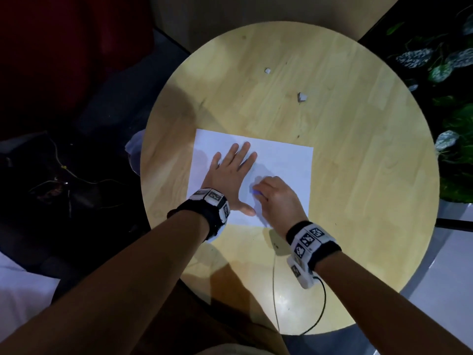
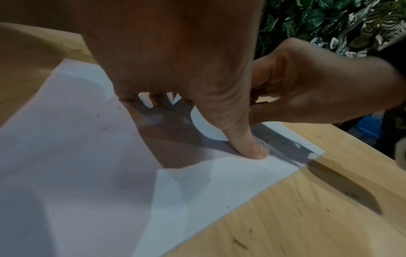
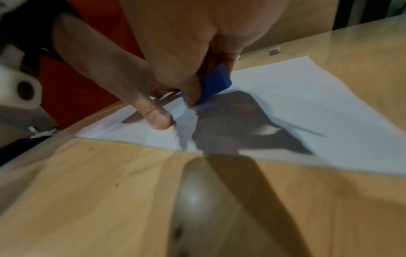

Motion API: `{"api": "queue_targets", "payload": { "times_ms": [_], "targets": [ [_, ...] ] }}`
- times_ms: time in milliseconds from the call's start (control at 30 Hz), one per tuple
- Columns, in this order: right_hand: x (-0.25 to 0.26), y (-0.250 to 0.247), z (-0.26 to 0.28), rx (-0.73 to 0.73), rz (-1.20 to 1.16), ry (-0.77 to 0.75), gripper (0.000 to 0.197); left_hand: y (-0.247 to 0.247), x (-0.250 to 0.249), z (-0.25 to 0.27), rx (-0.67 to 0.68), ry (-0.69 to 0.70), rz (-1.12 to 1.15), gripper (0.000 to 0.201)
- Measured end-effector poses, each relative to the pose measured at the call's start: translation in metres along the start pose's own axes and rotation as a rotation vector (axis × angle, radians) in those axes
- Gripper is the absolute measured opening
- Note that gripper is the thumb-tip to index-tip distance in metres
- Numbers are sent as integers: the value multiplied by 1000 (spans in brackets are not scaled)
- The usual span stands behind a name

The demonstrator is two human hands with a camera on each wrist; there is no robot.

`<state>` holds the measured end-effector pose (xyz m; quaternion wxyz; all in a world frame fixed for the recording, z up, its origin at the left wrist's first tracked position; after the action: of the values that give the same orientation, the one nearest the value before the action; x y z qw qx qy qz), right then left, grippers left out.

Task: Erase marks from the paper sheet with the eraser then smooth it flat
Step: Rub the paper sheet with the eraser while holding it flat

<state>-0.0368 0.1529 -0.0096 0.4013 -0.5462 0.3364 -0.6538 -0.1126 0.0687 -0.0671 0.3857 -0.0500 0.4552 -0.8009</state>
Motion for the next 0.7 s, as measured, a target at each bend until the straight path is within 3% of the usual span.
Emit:
{"api": "queue_targets", "payload": {
  "times_ms": [100, 200, 300, 400, 500, 600, 700],
  "targets": [
    [-8, -5, -29, 35, 35, 1, 15, -1, 1, -1, 13, -3, -26, 143],
    [-19, -9, -51, -50, 19, 95, 16, -1, 0, -1, 21, -7, -43, 144],
    [-6, -4, -20, -80, 3, 37, 16, -1, -1, 1, 15, -8, -42, 143],
    [0, 1, 12, 11, 11, -13, 18, 0, -1, 1, 21, 14, -32, 143],
    [-7, -5, -15, 16, 31, -43, 21, -1, -2, 0, 36, 16, -48, 144],
    [-16, -13, -46, -40, 30, 37, 19, -2, -3, 0, 49, 2, -63, 145],
    [-14, -6, -14, -50, 17, 10, 16, -2, -3, 1, 46, 6, -66, 144]
  ]
}}
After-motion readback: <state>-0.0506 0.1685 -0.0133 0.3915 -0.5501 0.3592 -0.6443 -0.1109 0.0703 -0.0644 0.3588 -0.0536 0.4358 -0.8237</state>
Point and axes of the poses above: each hand's wrist, its own z-axis away from the middle knuckle, its own y-axis out of the palm, x = y × z, the point moved 7 cm from there along -z, towards the middle knuckle, and after that the axes turned 6 degrees about x, right-handed, at the moved point
